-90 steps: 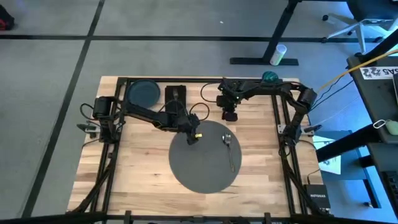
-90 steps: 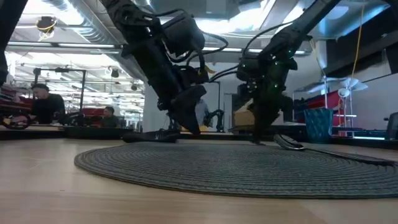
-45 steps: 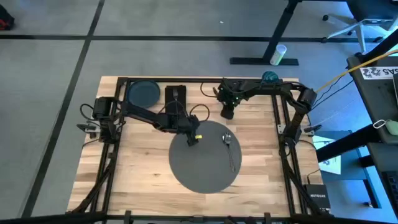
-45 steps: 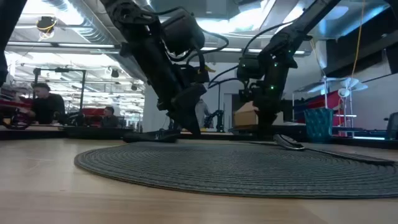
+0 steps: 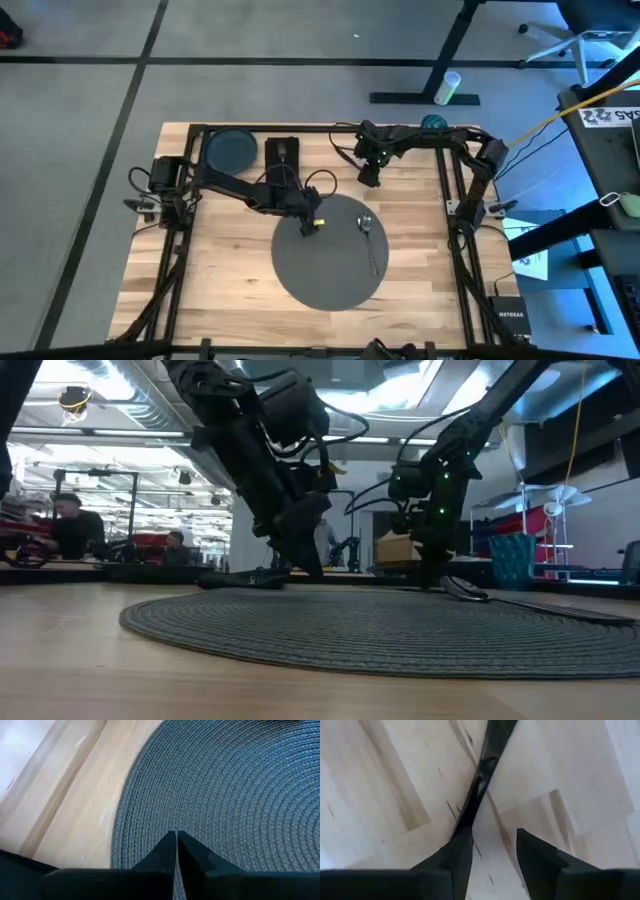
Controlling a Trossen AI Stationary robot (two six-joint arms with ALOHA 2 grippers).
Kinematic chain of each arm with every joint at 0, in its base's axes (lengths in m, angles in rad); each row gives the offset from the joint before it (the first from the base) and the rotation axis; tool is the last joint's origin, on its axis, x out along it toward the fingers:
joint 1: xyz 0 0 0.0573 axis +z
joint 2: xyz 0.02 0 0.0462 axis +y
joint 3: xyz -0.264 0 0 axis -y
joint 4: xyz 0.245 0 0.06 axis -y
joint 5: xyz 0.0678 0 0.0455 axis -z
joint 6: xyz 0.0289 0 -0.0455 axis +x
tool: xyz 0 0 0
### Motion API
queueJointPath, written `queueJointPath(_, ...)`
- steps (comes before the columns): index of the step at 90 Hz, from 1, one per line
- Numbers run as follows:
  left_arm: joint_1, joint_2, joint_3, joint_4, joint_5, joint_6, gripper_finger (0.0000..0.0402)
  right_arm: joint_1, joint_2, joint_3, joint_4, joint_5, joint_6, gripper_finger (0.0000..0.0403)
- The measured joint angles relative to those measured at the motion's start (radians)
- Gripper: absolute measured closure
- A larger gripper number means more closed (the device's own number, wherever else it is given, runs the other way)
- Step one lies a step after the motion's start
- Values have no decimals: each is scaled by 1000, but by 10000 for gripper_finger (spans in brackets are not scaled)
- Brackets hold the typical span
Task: Set table place
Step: Put the black table knife on the gray tablemat to the left of the black spoon
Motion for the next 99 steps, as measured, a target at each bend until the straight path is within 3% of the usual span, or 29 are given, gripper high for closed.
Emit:
queueJointPath(40, 0, 0, 0, 0, 0, 0, 401, 3, -5, 74, -57, 14, -26, 267)
queueJointPath(62, 0, 0, 0, -1, 0, 0, 402, 3, -6, 161, -217, 14, -58, 267)
queueJointPath(77, 0, 0, 0, -23, 0, -12, 401, 19, -6, 116, -261, -45, -58, 267)
queueJointPath(99, -3, 0, 0, -32, 0, -29, 402, 37, -6, 45, -179, -61, -26, 267)
